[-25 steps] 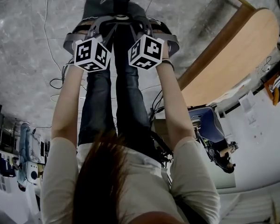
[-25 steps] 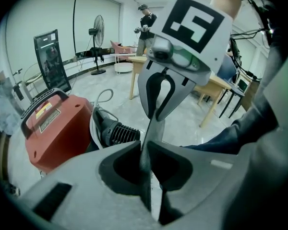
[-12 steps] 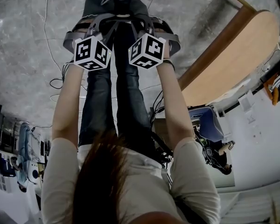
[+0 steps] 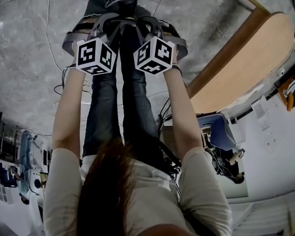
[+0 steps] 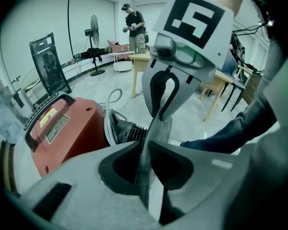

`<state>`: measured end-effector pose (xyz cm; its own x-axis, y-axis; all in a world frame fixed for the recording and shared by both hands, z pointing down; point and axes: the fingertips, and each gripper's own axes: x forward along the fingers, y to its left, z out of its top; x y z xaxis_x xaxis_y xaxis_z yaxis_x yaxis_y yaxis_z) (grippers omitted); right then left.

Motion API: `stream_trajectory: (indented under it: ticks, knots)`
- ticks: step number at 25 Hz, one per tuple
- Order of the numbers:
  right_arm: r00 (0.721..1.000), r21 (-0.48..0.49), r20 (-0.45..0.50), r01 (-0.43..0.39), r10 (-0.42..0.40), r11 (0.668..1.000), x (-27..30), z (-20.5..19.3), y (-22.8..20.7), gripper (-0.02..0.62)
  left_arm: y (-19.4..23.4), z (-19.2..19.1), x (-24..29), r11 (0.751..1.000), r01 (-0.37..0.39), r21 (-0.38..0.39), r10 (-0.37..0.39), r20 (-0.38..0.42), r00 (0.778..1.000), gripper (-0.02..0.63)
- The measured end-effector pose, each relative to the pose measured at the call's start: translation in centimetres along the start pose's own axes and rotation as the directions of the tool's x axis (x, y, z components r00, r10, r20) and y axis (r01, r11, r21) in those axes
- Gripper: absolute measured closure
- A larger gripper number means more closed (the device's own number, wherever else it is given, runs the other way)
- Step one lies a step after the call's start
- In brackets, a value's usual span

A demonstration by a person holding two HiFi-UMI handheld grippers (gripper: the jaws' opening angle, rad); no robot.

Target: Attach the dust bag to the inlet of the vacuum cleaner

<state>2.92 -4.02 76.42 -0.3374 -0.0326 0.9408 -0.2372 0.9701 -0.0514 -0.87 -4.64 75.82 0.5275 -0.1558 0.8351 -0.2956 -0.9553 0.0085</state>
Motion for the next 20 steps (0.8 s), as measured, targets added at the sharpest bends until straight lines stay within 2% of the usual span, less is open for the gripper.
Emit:
stream_trajectory:
  ticks: [8, 12, 16, 18, 20]
  knots:
    - [1.0, 0.037, 0.008, 0.027, -0.028, 0.999, 0.1, 0.3, -0.8, 0.558, 0.9, -0.1, 0.1, 0.999, -0.017, -0.031, 0.017, 0.003, 1.0, 0.538]
    - [0.999, -0.001, -0.007, 0.034, -0.034, 0.999, 0.4, 0.3, -1.5, 0.555, 1.0, -0.4, 0.5, 0.992, -0.037, -0.124, 0.039, 0.017, 0.999, 0.538]
    - [0.999, -0.057, -0.024, 0.025, -0.026, 0.998, 0.6, 0.5, -2.1, 0.554, 0.9, -1.0, 0.9, 0.968, -0.054, -0.243, 0.063, 0.03, 0.998, 0.538]
    - [0.999, -0.064, -0.025, 0.022, -0.023, 0.998, 0.7, 0.8, -2.5, 0.552, 1.0, -1.1, 0.8, 0.961, -0.059, -0.271, 0.07, 0.03, 0.997, 0.538]
    - [1.0, -0.053, -0.015, 0.024, -0.025, 0.998, 0.6, 0.9, -2.7, 0.552, 1.1, -1.1, 0.6, 0.962, -0.064, -0.267, 0.073, 0.024, 0.997, 0.54]
